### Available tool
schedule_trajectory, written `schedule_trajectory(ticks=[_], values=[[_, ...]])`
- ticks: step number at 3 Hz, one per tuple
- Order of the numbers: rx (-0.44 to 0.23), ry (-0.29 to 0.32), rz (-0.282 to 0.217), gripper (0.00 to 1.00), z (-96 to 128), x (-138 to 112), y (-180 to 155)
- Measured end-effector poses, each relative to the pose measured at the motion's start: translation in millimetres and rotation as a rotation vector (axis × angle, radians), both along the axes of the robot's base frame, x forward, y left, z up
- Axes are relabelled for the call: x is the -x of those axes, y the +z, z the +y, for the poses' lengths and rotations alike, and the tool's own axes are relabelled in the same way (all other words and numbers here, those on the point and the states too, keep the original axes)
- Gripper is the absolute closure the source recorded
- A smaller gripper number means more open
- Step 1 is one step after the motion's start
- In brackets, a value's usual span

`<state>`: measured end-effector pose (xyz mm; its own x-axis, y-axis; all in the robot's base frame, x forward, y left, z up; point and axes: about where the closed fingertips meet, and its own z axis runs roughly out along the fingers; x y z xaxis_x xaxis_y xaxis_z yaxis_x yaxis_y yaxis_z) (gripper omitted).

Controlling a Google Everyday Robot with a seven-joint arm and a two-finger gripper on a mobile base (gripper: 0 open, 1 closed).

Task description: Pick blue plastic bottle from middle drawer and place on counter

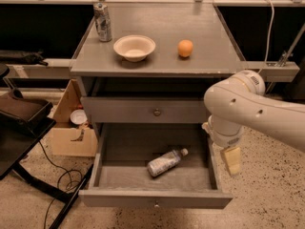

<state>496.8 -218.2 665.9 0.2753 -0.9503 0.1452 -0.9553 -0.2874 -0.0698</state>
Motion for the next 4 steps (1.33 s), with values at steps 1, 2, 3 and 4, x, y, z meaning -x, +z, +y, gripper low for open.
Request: schedule_trajectory(ticks=[1, 2, 3, 4], values=[[0.010, -0.009, 0.001, 0.00, -1.8, -0.7, -3.9], [-0.005, 0.025, 0.004, 0.00, 4.5, -2.3, -18.1], [-0.042, 0.125, 0.003, 0.00, 39.4, -29.4, -78.7], [-0.070, 0.176, 0.006, 0.00, 63.1, -54.9, -123.3]])
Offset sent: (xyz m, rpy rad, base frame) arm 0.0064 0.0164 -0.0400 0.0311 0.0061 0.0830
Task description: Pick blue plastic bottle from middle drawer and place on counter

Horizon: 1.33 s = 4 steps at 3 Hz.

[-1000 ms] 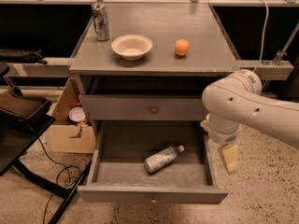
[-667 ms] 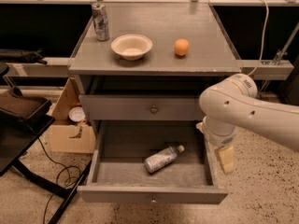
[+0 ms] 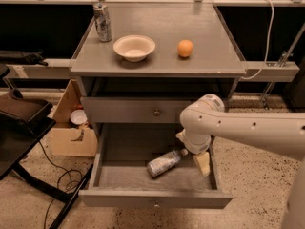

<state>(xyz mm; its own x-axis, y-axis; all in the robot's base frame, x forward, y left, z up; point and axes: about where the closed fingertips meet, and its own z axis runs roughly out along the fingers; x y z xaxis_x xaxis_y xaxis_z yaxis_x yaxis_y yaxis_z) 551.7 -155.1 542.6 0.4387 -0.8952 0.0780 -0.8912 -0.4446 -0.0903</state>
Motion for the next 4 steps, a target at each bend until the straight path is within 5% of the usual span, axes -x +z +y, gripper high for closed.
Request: schedule_trajectory(ticks=[2, 4], values=[[-0.021, 0.028, -0.004, 0.00, 38.8, -62.8, -81.6], [-0.111, 0.006, 0.049, 0.00, 66.1, -76.7, -138.8]])
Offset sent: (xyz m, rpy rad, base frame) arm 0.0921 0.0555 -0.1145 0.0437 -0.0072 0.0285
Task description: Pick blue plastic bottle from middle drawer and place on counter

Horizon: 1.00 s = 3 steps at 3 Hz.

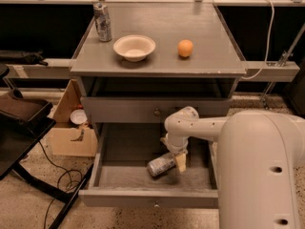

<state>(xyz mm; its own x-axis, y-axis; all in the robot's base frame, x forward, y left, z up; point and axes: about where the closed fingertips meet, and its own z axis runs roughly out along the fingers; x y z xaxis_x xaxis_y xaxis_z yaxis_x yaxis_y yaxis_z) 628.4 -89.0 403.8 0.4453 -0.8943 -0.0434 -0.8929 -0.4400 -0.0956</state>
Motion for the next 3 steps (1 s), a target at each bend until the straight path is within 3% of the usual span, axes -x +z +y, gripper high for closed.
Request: schedule_trajectory(ticks=[2, 3], values=[[-0.086, -0.039, 0.055, 0.45, 5.2, 30.2, -43.7], [-0.087, -0.040, 0.055, 0.68, 5.0, 30.5, -44.1]])
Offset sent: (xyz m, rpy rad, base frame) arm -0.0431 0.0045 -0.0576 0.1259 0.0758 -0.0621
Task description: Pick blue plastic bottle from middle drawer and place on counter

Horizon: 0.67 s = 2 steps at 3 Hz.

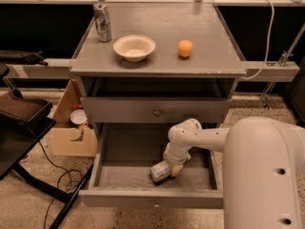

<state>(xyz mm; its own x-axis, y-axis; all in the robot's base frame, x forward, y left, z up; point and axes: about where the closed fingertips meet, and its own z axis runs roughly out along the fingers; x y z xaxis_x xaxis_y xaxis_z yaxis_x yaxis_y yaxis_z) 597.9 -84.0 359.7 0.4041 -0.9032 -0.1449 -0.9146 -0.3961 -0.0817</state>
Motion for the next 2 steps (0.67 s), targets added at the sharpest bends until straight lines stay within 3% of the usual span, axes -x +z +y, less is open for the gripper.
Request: schedule_trajectory(ticks=[1, 2], values=[[0.011, 0.008, -0.006, 0.91, 3.0, 7.9, 6.9], [0.020, 0.022, -0.096, 1.00, 9.6, 17.1, 43.8]])
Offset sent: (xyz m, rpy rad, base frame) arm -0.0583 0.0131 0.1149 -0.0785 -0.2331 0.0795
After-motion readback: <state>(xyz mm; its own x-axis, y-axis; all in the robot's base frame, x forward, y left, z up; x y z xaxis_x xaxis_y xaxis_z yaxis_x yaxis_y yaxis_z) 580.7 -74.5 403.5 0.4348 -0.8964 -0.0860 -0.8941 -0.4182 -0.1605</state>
